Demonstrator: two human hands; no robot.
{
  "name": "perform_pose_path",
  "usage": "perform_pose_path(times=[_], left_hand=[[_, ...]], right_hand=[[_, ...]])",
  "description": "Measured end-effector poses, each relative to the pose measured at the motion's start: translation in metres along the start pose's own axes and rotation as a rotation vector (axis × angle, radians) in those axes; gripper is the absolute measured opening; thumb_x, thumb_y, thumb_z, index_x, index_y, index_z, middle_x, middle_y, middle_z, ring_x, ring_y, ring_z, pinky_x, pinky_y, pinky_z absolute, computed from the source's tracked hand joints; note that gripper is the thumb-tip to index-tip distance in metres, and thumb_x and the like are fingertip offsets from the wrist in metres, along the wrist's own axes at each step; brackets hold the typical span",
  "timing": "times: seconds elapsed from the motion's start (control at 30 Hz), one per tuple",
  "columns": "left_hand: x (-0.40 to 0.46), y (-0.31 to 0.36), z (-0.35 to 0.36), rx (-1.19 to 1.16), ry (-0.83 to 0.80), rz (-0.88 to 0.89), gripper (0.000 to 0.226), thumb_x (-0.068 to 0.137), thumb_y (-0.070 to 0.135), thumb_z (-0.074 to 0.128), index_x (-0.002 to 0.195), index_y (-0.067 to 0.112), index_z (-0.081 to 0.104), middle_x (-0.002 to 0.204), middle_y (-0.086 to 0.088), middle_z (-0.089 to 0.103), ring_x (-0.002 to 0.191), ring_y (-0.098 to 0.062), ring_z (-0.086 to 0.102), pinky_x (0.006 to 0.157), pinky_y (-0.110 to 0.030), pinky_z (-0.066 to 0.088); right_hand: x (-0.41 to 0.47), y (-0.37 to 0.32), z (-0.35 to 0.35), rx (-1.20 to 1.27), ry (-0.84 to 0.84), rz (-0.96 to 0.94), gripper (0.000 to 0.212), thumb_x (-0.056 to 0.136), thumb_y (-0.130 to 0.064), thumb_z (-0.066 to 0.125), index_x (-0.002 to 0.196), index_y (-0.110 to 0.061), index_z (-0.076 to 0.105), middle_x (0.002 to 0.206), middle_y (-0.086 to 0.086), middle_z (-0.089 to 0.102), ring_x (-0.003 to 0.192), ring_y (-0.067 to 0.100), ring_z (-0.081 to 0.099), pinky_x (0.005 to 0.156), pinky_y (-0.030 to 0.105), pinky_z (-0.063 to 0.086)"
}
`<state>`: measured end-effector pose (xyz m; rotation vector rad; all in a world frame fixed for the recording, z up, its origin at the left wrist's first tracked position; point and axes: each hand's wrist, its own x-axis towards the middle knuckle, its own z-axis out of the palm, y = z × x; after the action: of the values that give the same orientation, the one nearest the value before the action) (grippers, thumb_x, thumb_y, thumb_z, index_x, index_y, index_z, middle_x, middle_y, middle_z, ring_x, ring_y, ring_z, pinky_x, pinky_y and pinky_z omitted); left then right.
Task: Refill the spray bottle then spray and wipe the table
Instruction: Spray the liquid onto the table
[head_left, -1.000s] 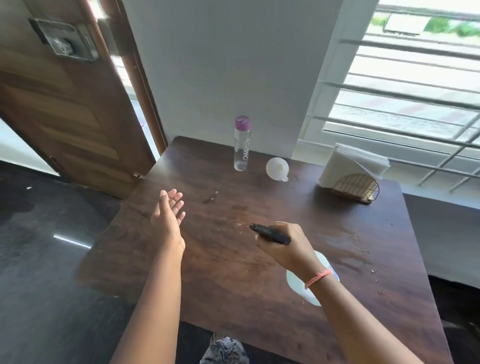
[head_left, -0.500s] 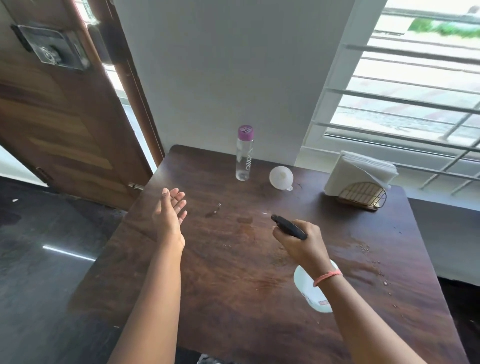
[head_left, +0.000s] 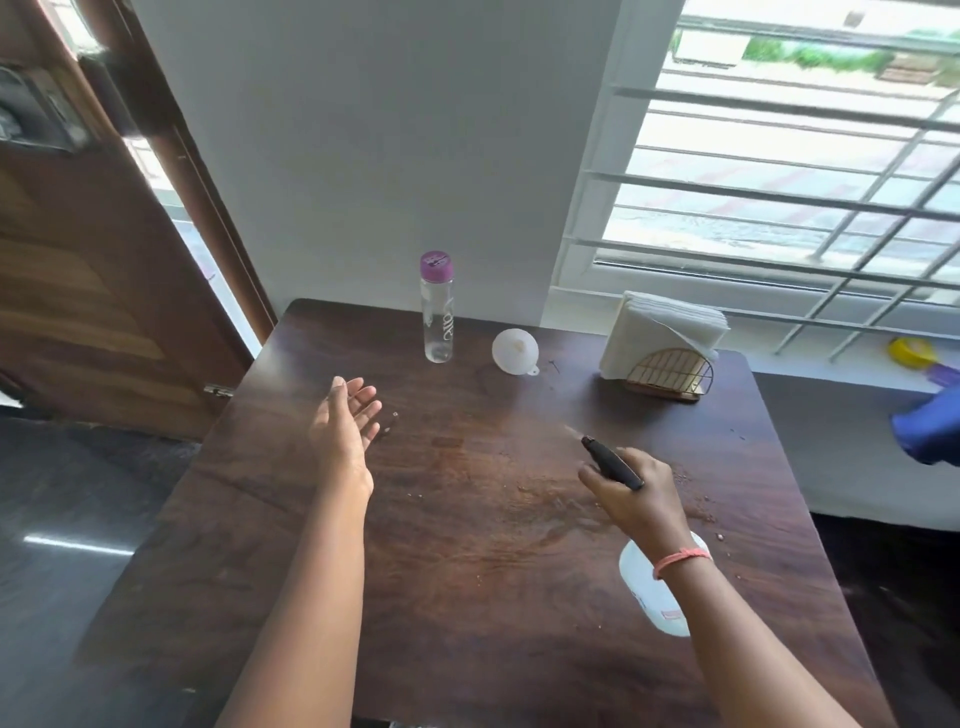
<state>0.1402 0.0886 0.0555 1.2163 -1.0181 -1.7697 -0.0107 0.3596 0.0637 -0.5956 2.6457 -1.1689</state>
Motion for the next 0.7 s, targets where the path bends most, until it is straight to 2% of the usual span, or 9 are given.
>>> perform_pose_path(times=[0.1,0.2,0.27,0.33,0.4,0.57,0.7], left_hand=[[-0.008,-0.005,0.011,-0.001,-0.029,-0.003,0.031,0.099,0.043,0.047,0.105,0.019,0.065,0.096,0.003,0.071,0.093,-0.017,0.067,0.078,-0.030,0.048],[-0.018,-0.012,0.021,0.013,-0.057,-0.012,0.031,0.099,0.042,0.046,0.106,0.018,0.065,0.094,0.003,0.071,0.090,-0.017,0.067,0.076,-0.029,0.047],[-0.024,-0.016,0.025,0.021,-0.070,-0.018,0.029,0.099,0.041,0.047,0.103,0.020,0.065,0.093,0.003,0.071,0.086,-0.016,0.067,0.073,-0.028,0.047],[-0.027,-0.019,0.027,0.021,-0.076,-0.021,0.027,0.099,0.041,0.047,0.099,0.021,0.066,0.093,0.003,0.071,0.084,-0.015,0.067,0.073,-0.028,0.047],[-0.030,-0.021,0.030,0.025,-0.077,-0.028,0.026,0.099,0.041,0.047,0.098,0.022,0.066,0.092,0.003,0.071,0.082,-0.015,0.067,0.072,-0.027,0.047],[-0.036,-0.030,0.039,0.033,-0.084,-0.049,0.024,0.098,0.039,0.049,0.096,0.023,0.067,0.092,0.002,0.072,0.078,-0.013,0.068,0.070,-0.027,0.047],[-0.040,-0.035,0.046,0.060,-0.133,-0.077,0.021,0.098,0.035,0.051,0.094,0.023,0.067,0.092,0.001,0.072,0.074,-0.013,0.067,0.066,-0.026,0.046]], right_hand=[[-0.004,0.010,-0.008,-0.045,0.039,0.058,0.038,0.073,-0.034,0.071,0.060,-0.005,0.050,0.050,-0.001,0.040,0.054,0.022,0.036,0.050,0.032,0.032],[-0.007,0.022,-0.017,-0.031,0.032,0.095,0.037,0.073,-0.037,0.076,0.063,-0.008,0.056,0.063,0.003,0.056,0.065,0.022,0.054,0.060,0.035,0.043],[-0.009,0.032,-0.026,-0.077,0.064,0.176,0.037,0.071,-0.040,0.071,0.064,-0.007,0.057,0.064,0.008,0.058,0.068,0.027,0.057,0.062,0.037,0.046],[-0.013,0.041,-0.035,-0.133,0.092,0.238,0.035,0.069,-0.041,0.065,0.066,-0.007,0.057,0.061,0.010,0.057,0.062,0.028,0.054,0.057,0.034,0.045],[-0.018,0.049,-0.042,-0.101,0.084,0.262,0.036,0.070,-0.037,0.069,0.065,-0.004,0.055,0.062,0.013,0.057,0.057,0.024,0.046,0.054,0.033,0.040],[-0.030,0.061,-0.048,-0.080,-0.004,0.313,0.035,0.067,-0.037,0.070,0.062,-0.005,0.056,0.055,0.008,0.052,0.052,0.020,0.043,0.051,0.031,0.037],[-0.036,0.041,-0.044,0.056,-0.336,0.278,0.020,0.072,-0.026,0.074,0.067,-0.010,0.063,0.056,-0.002,0.047,0.051,0.014,0.039,0.045,0.021,0.030]])
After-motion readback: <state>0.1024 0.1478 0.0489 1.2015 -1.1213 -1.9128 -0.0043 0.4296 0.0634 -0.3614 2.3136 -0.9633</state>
